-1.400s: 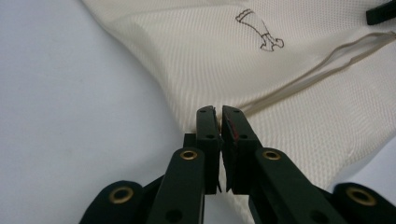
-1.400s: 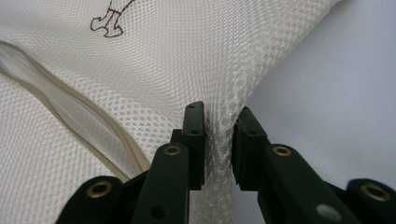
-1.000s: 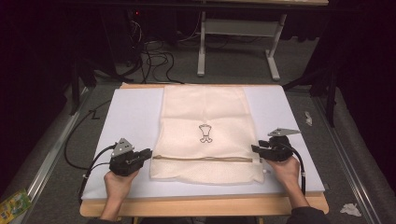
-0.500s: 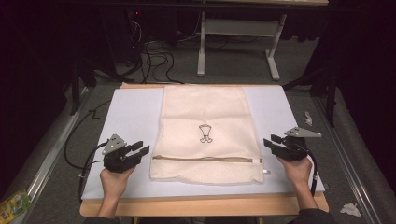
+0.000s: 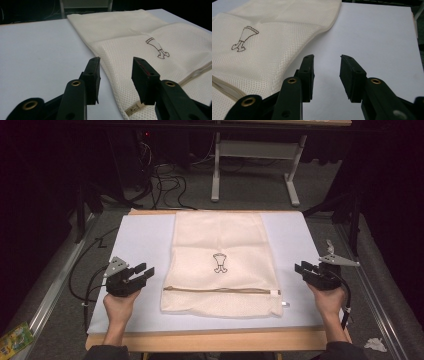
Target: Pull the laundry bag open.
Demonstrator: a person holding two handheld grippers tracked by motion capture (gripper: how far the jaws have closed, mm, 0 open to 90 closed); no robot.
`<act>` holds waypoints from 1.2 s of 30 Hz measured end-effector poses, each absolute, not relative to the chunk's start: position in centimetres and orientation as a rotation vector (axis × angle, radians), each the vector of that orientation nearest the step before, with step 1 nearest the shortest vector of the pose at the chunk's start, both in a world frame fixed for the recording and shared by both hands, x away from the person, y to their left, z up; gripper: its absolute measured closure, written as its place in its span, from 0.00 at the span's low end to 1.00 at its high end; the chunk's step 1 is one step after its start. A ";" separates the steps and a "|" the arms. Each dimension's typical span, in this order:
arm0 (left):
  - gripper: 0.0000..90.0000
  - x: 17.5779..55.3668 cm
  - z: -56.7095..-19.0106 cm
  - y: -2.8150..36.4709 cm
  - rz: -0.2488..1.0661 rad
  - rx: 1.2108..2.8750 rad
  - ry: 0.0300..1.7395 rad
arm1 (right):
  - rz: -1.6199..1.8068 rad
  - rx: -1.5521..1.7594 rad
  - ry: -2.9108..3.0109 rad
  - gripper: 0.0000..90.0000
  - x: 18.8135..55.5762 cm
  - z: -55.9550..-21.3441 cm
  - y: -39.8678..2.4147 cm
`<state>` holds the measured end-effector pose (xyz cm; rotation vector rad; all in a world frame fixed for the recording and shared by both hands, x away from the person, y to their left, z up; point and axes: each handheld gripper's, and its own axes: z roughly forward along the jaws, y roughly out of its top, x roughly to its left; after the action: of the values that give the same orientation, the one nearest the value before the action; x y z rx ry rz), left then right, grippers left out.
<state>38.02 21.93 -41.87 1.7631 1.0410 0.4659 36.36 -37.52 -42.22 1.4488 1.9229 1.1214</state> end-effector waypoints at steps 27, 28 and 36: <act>0.62 41.5 -44.7 21.9 0.501 1.789 1.155 | 1.148 1.567 1.876 0.74 37.8 -44.4 -39.3; 0.62 41.6 -44.8 21.9 0.499 1.787 1.160 | 1.143 1.566 1.877 0.73 37.9 -44.4 -39.3; 0.61 42.5 -45.7 21.4 0.508 1.823 1.163 | 1.080 1.568 1.885 0.70 38.5 -45.1 -39.0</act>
<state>42.50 21.40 -45.72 1.8226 1.1625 0.5084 38.54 -38.97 -45.08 1.5683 1.8849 1.0795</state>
